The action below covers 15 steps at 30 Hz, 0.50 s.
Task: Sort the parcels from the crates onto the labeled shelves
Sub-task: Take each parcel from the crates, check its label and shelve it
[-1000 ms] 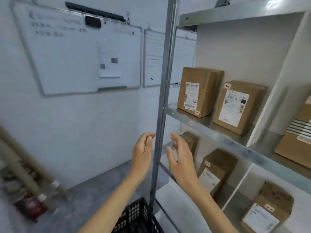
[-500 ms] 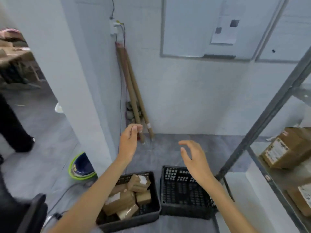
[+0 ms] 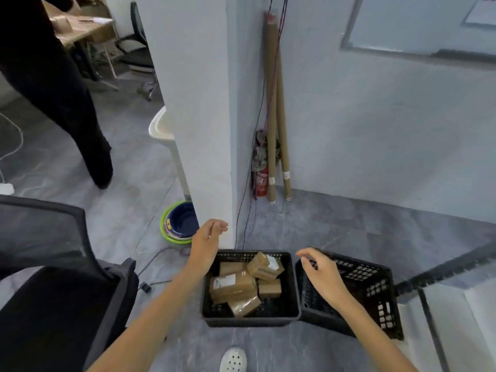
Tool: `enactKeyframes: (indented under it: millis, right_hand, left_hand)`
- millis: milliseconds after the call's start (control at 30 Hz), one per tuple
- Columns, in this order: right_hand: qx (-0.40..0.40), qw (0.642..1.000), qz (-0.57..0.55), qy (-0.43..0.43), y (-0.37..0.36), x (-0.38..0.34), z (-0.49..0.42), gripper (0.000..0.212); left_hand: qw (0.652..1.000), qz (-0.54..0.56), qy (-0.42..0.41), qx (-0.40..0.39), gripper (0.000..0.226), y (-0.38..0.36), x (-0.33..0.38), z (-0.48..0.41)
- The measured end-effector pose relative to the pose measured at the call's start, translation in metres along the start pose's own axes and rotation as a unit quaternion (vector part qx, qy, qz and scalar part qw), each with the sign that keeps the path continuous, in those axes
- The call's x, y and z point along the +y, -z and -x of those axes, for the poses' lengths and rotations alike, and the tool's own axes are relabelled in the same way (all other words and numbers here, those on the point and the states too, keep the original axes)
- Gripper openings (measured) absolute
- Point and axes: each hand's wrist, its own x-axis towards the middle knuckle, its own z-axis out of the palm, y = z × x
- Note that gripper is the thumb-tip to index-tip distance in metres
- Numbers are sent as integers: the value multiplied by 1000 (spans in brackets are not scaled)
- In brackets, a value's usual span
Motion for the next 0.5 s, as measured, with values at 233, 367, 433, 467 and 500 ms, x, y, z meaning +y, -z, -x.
enactKeyframes:
  millis: [233,367,433,467,500]
  right_hand:
    - [-43,986,-85,-138,-61,18,-37,21]
    - [-68,973,-103,-196,-86,35,-59,23]
    - [-73,962,-121,-232,-98,46,-71,24]
    - [-76,957,-129,-250,-105,52,-78,24]
    - [-78,951,-133,-267,-111,59,-86,24]
  left_hand:
    - [995,-9,98,-16,23,34,-59,-19]
    - [991,-54,116,-27,24,41,-89,-25]
    - [988,-72,133,-29,23,39,-104,-30]
    - [986,-78,144,-31,22,36,-112,-33]
    - [985,-79,152,-34,22,33,-121,-35]
